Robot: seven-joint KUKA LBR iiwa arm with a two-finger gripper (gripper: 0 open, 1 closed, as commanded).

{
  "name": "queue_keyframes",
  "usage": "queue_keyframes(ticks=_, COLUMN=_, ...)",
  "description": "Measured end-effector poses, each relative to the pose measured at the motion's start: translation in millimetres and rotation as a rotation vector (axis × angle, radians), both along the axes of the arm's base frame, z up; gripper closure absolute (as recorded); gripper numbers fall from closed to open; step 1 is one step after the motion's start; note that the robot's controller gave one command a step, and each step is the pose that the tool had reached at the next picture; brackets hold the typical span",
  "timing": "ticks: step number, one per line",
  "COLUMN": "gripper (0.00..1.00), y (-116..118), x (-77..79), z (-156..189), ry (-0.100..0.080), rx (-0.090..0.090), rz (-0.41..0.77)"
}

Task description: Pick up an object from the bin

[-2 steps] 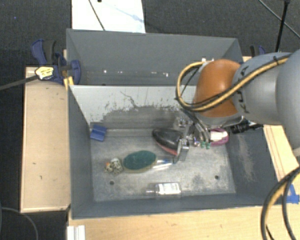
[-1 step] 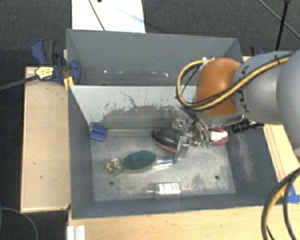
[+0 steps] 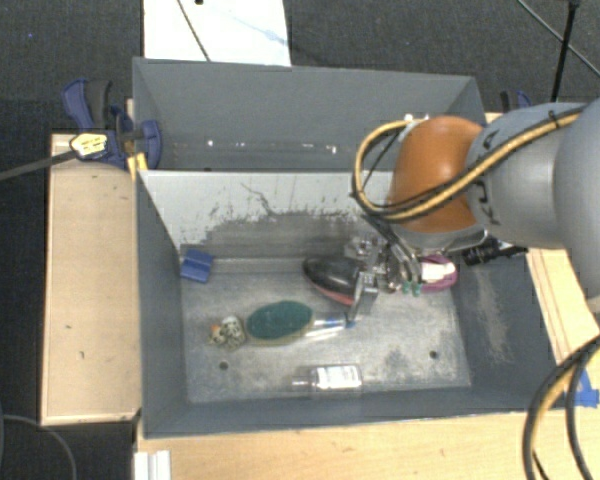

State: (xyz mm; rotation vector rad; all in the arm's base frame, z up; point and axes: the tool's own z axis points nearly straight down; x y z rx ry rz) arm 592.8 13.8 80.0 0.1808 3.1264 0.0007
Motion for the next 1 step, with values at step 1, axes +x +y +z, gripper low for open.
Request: queue_keyframes(ticks=1, gripper=1.00, y=-10.6, x=-9.0, z=137.2, ry=0.000, rx=0.000, rz=0.017)
